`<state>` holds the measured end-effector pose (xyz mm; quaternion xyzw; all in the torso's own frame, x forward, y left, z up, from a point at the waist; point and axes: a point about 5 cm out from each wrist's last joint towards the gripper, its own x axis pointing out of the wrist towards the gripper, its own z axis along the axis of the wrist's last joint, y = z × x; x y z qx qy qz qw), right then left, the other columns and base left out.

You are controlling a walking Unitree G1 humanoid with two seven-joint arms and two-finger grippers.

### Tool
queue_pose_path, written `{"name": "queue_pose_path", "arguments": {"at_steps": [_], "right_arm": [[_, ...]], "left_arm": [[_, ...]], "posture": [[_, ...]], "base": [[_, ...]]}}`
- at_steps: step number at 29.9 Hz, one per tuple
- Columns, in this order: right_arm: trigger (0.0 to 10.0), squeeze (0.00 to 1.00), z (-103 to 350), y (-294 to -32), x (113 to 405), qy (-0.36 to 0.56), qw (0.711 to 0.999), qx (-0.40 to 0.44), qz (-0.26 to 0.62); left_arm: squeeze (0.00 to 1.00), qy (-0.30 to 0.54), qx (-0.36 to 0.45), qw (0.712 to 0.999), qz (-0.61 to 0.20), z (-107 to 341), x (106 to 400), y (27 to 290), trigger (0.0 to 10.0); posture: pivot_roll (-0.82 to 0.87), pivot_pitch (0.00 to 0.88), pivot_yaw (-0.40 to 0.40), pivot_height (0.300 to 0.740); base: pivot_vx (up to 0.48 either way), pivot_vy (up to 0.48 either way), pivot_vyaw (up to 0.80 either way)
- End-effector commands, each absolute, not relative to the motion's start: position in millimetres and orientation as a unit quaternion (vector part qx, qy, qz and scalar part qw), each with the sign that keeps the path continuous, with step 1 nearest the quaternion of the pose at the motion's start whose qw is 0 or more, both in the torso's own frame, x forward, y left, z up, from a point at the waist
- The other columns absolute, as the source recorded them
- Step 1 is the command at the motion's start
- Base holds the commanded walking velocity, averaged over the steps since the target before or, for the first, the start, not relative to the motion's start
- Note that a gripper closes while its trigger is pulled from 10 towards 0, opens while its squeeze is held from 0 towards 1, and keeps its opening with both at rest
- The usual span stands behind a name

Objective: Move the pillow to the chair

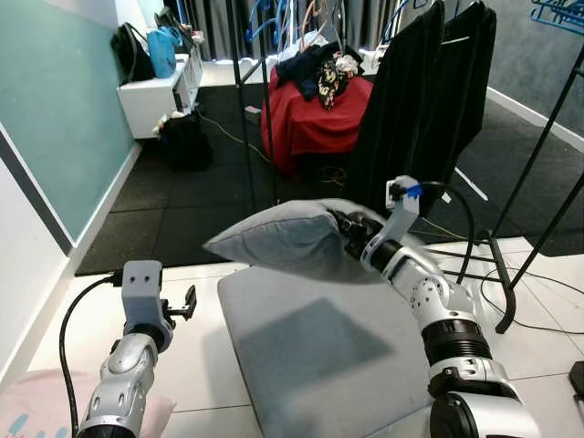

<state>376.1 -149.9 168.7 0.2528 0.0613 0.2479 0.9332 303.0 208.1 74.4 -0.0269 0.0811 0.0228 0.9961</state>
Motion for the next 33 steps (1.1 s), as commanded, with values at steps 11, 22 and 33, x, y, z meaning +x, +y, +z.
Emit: {"name": "queue_pose_path", "arguments": {"at_steps": [11,22,33], "right_arm": [[10.0,0.00,139.3,-179.6,373.1,0.100,0.966,0.186,0.151],[10.0,0.00,116.6,-205.5,361.9,0.137,0.975,0.152,0.086],[10.0,0.00,118.0,-211.7,364.1,0.135,0.979,0.139,0.068]], "left_arm": [[0.00,0.127,-0.035,0.991,0.016,47.9,285.5,209.2,10.0],[0.00,0.126,-0.050,0.991,-0.006,47.6,278.5,195.3,10.0],[0.00,0.120,-0.055,0.991,-0.008,52.0,282.1,195.2,10.0]], "posture": [[-0.22,0.000,0.026,0.740],[-0.23,0.000,0.030,0.740],[-0.24,0.003,0.029,0.740]], "base": [[0.000,0.000,0.00],[0.000,-0.388,0.00],[0.000,-0.480,0.00]]}}
